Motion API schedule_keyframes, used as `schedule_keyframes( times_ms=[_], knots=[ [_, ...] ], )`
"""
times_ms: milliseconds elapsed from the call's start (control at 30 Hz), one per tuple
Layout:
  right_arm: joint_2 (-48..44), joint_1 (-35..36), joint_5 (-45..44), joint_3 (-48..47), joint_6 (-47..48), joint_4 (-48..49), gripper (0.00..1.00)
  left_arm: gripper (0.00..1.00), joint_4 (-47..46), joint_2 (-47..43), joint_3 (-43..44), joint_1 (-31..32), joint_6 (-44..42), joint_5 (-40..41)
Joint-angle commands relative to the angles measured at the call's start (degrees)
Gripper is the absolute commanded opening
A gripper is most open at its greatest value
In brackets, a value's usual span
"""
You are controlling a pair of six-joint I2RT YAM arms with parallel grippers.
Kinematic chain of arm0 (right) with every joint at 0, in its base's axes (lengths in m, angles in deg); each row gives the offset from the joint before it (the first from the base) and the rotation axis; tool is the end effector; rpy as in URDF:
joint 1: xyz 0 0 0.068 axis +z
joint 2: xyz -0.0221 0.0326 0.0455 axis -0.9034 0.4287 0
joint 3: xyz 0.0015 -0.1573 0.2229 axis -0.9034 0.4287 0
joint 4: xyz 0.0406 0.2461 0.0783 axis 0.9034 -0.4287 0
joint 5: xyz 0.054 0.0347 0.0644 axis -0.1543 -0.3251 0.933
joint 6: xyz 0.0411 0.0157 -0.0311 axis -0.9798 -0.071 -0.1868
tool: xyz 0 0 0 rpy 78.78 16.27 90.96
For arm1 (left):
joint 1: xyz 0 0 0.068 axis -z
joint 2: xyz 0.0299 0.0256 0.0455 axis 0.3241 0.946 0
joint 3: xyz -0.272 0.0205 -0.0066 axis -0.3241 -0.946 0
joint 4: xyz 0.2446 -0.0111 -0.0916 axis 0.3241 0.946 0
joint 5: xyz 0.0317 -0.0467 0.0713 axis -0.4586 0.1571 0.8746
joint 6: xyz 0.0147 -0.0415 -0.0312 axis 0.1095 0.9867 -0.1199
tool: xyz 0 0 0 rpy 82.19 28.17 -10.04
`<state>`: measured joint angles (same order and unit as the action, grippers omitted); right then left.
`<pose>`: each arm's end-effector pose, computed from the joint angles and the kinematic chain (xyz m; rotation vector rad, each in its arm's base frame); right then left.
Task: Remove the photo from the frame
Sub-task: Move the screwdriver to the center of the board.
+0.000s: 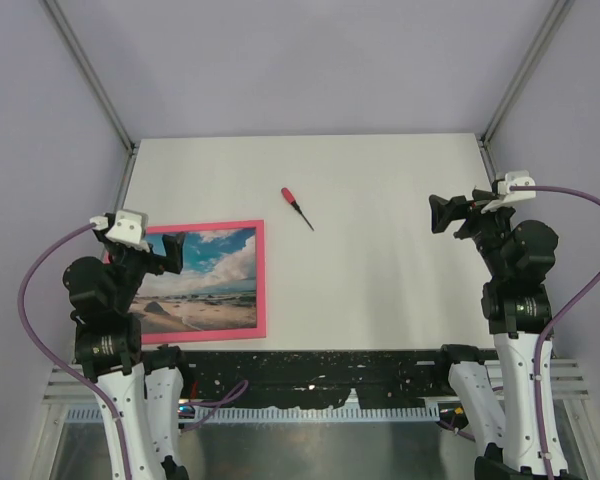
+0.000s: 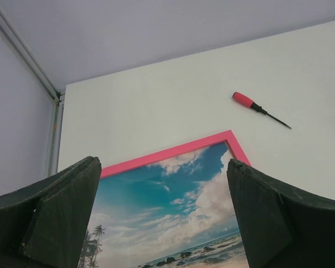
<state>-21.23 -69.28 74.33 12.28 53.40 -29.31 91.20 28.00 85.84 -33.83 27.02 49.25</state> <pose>0.1406 -0.0018 0.3861 -0.1271 1.5558 0.1722 0.0930 0.0084 0.3737 0.2281 1.6238 -0.0960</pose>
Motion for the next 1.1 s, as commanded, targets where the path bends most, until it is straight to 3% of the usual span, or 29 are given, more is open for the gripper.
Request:
schedule_keyframes(
  times_ms=[0,367,533,667,900,1067],
  knots=[
    [-0.6,-0.3,0.2,-1.9,-1.6,1.4,0.93,1.00,-0.1,0.7,0.8,-0.5,0.9,-1.2],
    [-0.9,-1.0,3.4,0.0,3.1,2.3,0.93,1.00,-0.1,0.2,0.6,-0.6,0.9,-1.1],
    [-0.3,-1.0,18.1,1.1,9.2,-0.8,0.93,1.00,-1.1,-1.1,-0.1,-0.8,0.2,0.2],
    [3.1,-0.6,25.9,-0.4,7.2,-0.9,0.93,1.00,-0.8,-2.3,1.0,-0.7,-2.1,3.3],
    [12.2,4.7,22.4,-8.3,9.2,-6.7,0.98,1.00,6.7,-3.9,2.7,-0.6,-11.8,8.4],
    [16.5,10.8,16.3,-12.2,12.9,-10.6,0.99,1.00,5.5,-6.2,-4.3,-0.6,-8.0,10.6]
  ],
)
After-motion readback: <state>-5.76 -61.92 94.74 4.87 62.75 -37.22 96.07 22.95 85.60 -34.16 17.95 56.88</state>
